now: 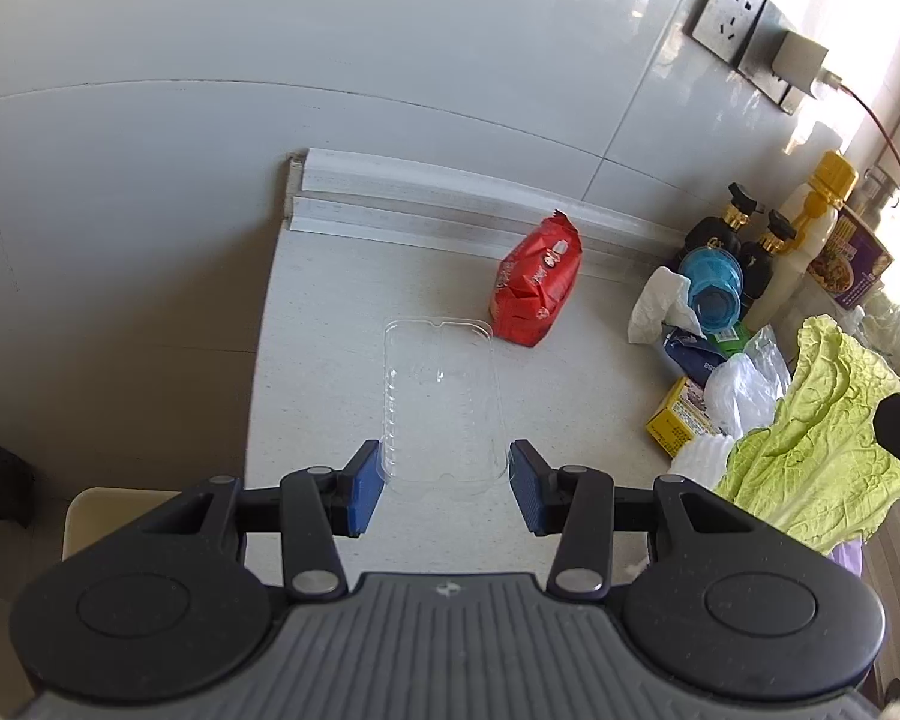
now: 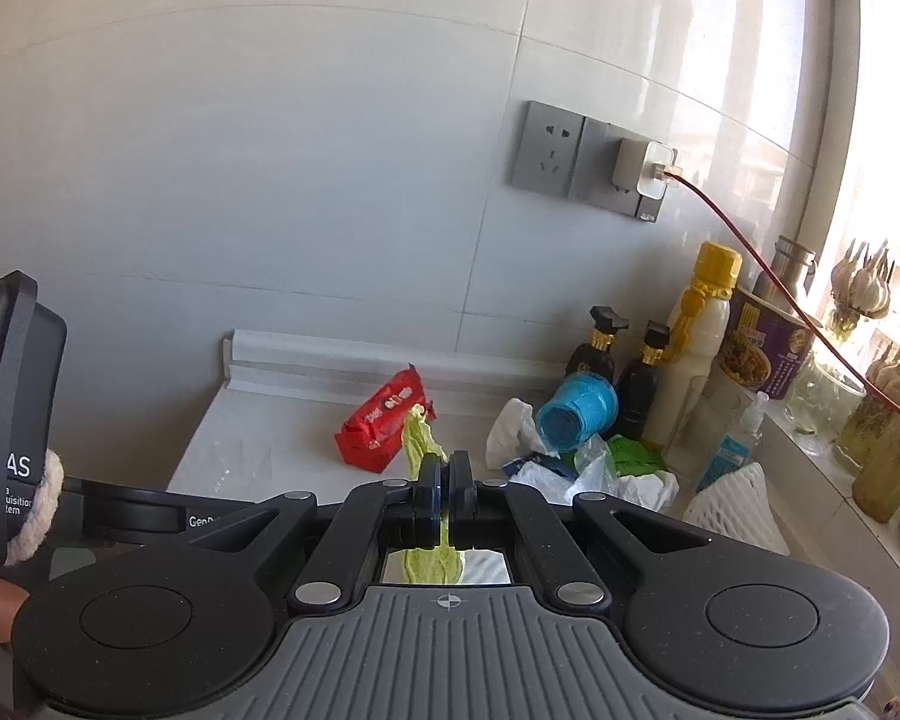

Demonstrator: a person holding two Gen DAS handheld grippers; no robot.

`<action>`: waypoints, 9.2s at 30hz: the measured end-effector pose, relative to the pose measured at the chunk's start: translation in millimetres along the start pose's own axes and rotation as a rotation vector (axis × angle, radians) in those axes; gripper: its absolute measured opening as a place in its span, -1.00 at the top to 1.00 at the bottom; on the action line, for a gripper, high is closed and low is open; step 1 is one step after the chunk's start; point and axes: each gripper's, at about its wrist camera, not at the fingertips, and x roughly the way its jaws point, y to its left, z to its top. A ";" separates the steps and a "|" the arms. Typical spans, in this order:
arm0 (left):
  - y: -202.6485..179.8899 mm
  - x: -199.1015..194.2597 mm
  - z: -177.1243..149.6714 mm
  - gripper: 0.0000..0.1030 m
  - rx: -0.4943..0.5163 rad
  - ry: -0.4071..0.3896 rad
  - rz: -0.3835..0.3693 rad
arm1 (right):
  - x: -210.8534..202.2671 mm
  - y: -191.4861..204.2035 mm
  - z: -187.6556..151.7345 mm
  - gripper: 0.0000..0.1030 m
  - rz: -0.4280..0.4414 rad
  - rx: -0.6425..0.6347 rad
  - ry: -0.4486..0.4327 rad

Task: Collect trash
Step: 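Grasp the clear plastic tray with the left tool while the right tool grasps a cabbage leaf, then carry the clear tray and cabbage leaf over the trash bin, then open both tools to drop the tray and leaf into the bin, then move both open tools back over the counter toward the white foam nets, then close the left tool on a white foam net while the right tool grasps another, then carry both white foam nets from the counter over the trash bin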

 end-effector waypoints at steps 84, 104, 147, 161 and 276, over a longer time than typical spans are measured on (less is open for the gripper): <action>244.4 75.3 -86.5 -0.35 -0.058 0.492 0.300 | 169.8 247.0 -77.2 0.33 0.481 0.082 0.590; 234.6 60.3 -71.9 -0.70 -0.042 0.452 0.259 | 135.8 229.3 -61.3 -0.03 0.527 0.066 0.491; -35.7 -2.2 23.5 -0.99 0.401 0.154 -0.237 | 38.3 -125.3 -41.1 -0.84 -0.125 0.247 0.147; -109.8 18.4 11.8 -0.97 0.432 0.169 -0.403 | 112.3 -209.2 -60.0 -0.90 -0.261 0.226 0.180; 152.3 -65.5 19.6 0.54 0.111 0.086 0.028 | 41.8 122.5 3.3 0.39 0.262 0.005 0.224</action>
